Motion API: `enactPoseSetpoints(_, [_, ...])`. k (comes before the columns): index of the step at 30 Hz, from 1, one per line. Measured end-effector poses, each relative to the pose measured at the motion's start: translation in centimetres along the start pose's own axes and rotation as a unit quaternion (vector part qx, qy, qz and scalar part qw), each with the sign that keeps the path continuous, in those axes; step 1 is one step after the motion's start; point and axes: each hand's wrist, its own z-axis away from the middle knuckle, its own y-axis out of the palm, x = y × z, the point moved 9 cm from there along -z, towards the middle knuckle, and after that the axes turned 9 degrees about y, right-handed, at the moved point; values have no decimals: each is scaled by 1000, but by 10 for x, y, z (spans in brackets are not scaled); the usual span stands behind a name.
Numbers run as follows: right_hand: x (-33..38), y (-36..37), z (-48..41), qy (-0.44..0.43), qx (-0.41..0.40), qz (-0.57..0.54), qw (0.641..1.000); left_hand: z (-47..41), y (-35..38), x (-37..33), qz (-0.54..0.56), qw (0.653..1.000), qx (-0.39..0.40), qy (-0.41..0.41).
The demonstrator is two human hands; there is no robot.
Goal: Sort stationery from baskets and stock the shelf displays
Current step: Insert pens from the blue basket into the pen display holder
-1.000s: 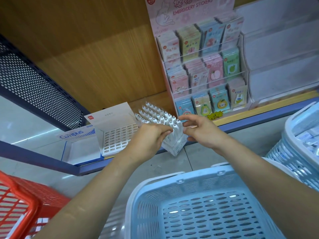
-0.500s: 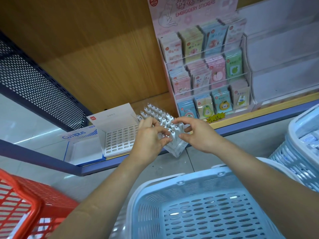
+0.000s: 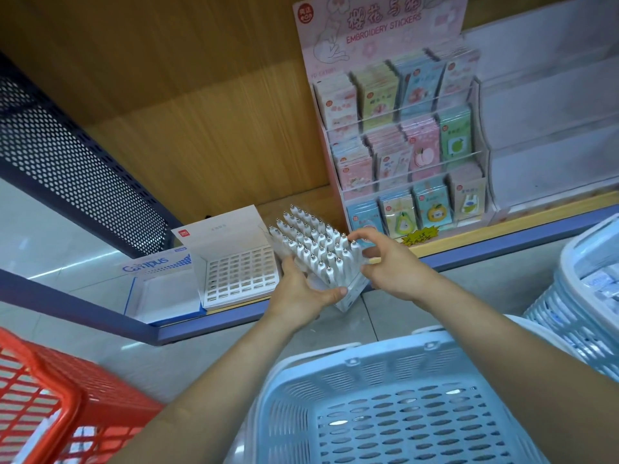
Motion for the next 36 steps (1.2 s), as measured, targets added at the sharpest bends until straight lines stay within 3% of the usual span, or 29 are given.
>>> enactPoseSetpoints(5, [-8,7,-2,46,42,-70,996,-16,-5,-8,43,999,9,26])
enactPoseSetpoints(13, [2,29,-9,96,109,-256,956,-39,-32,0,124,988,-75,57])
enactPoseSetpoints(23, [14,28,-25,79,91,-300,946,-72,-30,-21,32,995,-65,68])
enactPoseSetpoints(28, [12,29,-33,60,100,-251,961,-69,-25,-27,88,992,-62,72])
enactPoseSetpoints(33, [13,14,-21,58,88,-203,973,-55,-30,-40,11,998,-20,59])
enactPoseSetpoints(36, [21,15,6,23,235,-53,970,-41,-47,-52,-58,995,13,83])
